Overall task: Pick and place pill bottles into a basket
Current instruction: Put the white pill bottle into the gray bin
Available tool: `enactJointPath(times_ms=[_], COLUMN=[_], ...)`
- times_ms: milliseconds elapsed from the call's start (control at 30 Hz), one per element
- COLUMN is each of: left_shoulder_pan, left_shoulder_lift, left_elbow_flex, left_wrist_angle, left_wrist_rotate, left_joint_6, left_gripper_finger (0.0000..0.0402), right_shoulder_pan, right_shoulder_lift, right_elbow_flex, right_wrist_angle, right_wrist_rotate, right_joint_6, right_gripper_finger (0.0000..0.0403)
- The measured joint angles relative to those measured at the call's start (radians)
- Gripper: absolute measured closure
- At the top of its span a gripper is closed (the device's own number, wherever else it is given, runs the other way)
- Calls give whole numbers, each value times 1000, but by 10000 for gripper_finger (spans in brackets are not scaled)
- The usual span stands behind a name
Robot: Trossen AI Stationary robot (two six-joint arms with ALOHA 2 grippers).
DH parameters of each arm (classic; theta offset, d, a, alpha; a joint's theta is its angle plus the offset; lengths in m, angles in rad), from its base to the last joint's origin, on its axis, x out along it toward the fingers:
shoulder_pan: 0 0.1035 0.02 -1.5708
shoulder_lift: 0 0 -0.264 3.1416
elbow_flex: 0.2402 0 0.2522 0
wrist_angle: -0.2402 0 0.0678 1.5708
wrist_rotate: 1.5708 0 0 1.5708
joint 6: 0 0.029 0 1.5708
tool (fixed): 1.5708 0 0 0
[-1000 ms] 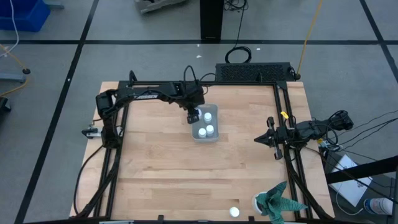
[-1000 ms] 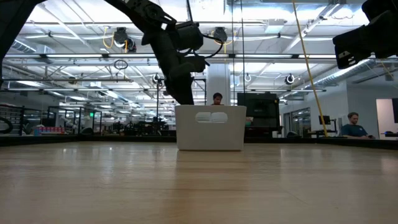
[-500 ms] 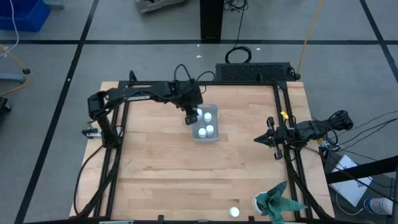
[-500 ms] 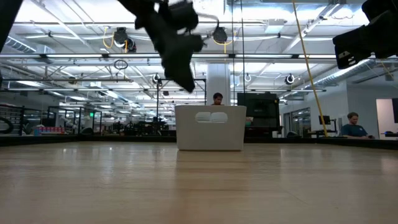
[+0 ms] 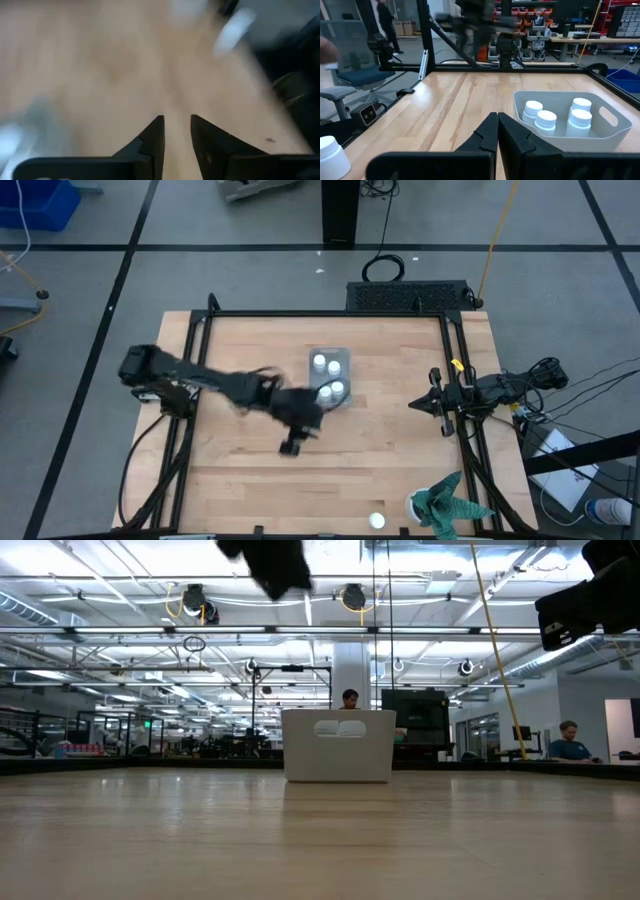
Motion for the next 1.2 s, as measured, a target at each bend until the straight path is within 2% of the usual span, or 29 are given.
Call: enactJointPath(times_ms=[67, 200, 467, 567, 633, 800, 933, 1133, 1200], left_shoulder_pan=[-53, -123, -142, -141, -140, -139, -142, -117, -107], left_shoulder_lift=[-71, -206, -535, -666, -730, -872, -966, -1113, -1166], left_elbow_flex=[-111, -361, -835, -974, -1053, -1213, -1284, -1290, -1290], left_wrist_angle=[216, 462, 759, 781, 777, 872, 980, 874, 860], left_wrist_rotate=[-14, -168, -209, -309, -342, -281, -227, -208, -152], left_joint_6=[-11, -10, -99, -52, -124, -139, -112, -99, -93], left_gripper_finger=[316, 337, 366, 372, 374, 383, 392, 396, 389], right_shoulder_pan=[0, 0, 0, 0, 0, -2, -2, -2, -2], right_shoulder_lift=[0, 5, 29, 41, 50, 60, 60, 61, 61], right_elbow_flex=[0, 0, -1, 1, -1, 0, 0, 0, 0], right_wrist_angle=[0, -7, 20, 68, 114, 256, 352, 344, 360], right_wrist_rotate=[0, 0, 26, 22, 55, 212, 207, 208, 208], right_joint_6=[0, 0, -22, 67, 101, 108, 89, 95, 118], right_gripper_finger=[399, 399, 399, 399, 399, 399, 399, 399, 399])
